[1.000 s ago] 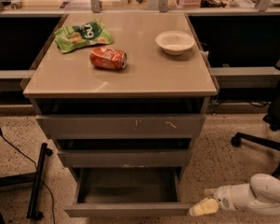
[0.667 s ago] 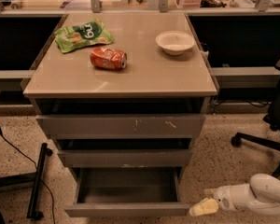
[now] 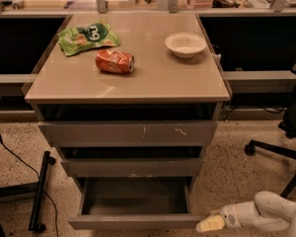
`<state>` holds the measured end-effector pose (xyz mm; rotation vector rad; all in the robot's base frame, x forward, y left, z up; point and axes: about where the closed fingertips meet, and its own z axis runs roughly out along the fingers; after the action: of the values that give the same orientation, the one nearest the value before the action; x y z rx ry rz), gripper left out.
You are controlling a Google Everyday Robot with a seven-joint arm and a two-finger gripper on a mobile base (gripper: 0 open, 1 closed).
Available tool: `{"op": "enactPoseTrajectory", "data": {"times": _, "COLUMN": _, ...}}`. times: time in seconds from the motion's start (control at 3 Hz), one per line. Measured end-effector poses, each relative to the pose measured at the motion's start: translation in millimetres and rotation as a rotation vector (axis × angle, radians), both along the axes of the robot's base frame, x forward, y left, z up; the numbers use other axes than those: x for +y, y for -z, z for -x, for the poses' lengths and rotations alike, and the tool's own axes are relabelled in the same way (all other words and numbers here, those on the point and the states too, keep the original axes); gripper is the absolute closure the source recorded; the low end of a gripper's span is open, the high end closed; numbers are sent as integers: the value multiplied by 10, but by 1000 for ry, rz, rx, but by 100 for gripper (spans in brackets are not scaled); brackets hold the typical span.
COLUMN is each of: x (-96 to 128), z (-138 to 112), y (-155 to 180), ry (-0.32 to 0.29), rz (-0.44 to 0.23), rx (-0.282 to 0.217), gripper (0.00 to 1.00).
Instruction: Close bottom drawer
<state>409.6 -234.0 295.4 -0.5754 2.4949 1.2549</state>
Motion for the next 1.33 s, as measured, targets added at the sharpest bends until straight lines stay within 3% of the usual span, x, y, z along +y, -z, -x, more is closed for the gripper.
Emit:
{"op": "enactPoseTrajectory", "data": {"times": 0.33, "x": 73, "z": 59, "y": 413, "ry": 6, "rz": -22, "rx": 70, "gripper": 0}}
{"op": "enactPoseTrajectory", "data": {"times": 1.0, "x": 109, "z": 94, "y": 305, "ry": -7, "rz": 7, "rx": 53, "gripper": 0}}
{"op": "enactPoseTrajectory", "data": {"times": 1.33, "x": 109, "z": 94, "y": 304, "ry": -7, "rz": 8, "rx": 53, "gripper": 16}}
